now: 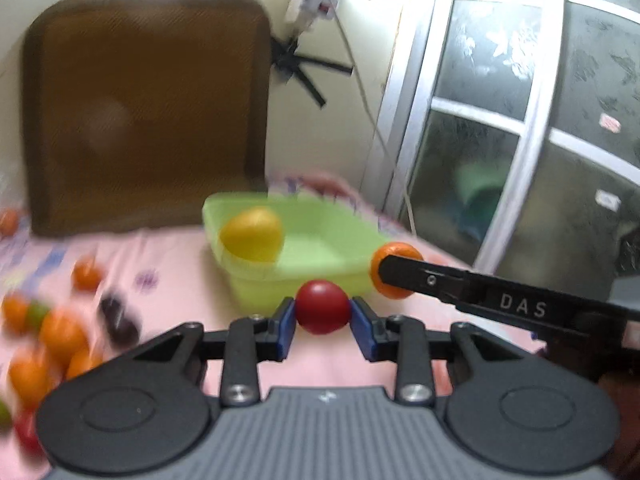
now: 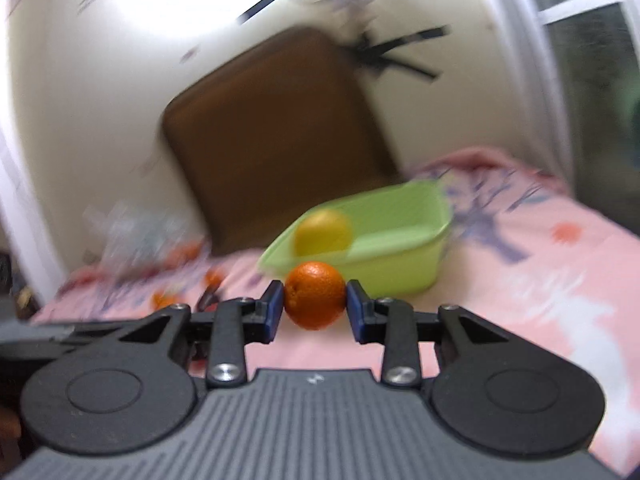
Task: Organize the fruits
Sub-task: 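Grasp a red tomato with the left gripper while the right grasps an orange tangerine, then lower both held fruits into the basket and open both grippers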
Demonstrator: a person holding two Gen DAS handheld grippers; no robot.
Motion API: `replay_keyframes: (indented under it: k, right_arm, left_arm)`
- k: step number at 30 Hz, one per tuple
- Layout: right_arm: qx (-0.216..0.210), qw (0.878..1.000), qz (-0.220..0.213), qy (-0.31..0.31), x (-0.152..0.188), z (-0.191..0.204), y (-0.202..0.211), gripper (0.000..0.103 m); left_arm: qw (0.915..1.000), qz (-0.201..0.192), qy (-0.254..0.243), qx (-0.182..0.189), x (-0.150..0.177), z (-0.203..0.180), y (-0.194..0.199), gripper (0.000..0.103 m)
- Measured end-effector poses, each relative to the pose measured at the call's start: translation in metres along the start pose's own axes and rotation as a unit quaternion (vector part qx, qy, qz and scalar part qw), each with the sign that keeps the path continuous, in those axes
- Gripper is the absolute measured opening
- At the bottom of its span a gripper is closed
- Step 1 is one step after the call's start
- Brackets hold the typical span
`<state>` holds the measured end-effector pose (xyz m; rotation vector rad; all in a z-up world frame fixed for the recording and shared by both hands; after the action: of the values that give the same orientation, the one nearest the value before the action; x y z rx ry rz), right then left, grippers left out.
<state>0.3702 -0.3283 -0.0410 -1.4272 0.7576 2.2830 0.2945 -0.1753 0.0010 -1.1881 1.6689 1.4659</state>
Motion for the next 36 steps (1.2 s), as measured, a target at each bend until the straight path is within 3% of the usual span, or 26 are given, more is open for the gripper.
replay_keyframes:
  k: [4, 10, 16, 21, 24, 28, 32, 36]
  right_arm:
    - [0.043, 0.998, -0.043, -0.008, -0.028, -0.021, -0.019, 0.037]
    - [0.074, 0.997, -0.039, -0.006, -0.024, -0.039, -0.043, 0.037]
    - [0.088, 0.995, -0.042, 0.015, -0.022, -0.037, -0.047, 0.039]
    - [0.088, 0.993, -0.077, 0.006, -0.024, -0.043, -0.033, 0.04]
    - [0.096, 0.992, -0.087, -0.01, -0.024, -0.05, -0.026, 0.043]
    - [0.108, 0.99, -0.078, -0.043, -0.022, -0.06, -0.025, 0.043]
    - [0.113, 0.99, -0.066, -0.053, -0.019, -0.053, -0.029, 0.043]
    - [0.092, 0.993, -0.056, -0.045, -0.009, -0.027, -0.026, 0.045]
  left_arm:
    - [0.9997, 0.001, 0.017, -0.016, -0.025, 0.006, -0.041, 0.03]
    - [0.9988, 0.023, 0.013, -0.041, -0.024, 0.012, -0.076, 0.03]
    - [0.9983, 0.028, 0.008, -0.051, -0.019, 0.012, -0.084, 0.031]
    - [0.999, -0.006, 0.029, -0.034, -0.03, 0.017, -0.044, 0.032]
    - [0.9972, -0.039, 0.056, -0.031, -0.032, 0.042, 0.004, 0.032]
    - [0.9927, -0.075, 0.075, -0.057, -0.029, 0.087, 0.063, 0.032]
    - [0.9901, -0.084, 0.094, -0.061, -0.038, 0.107, 0.077, 0.032]
    - [0.9935, -0.072, 0.081, -0.035, -0.051, 0.091, 0.05, 0.032]
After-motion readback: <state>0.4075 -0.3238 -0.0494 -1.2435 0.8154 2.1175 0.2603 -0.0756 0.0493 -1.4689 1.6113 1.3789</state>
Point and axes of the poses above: each gripper's, at about its wrist camera, not at the fingertips, and y roughly against the way its jaws point, z to its left, x to its underside, the point moved 6 cm from there along -y, roughly the way its jaws point
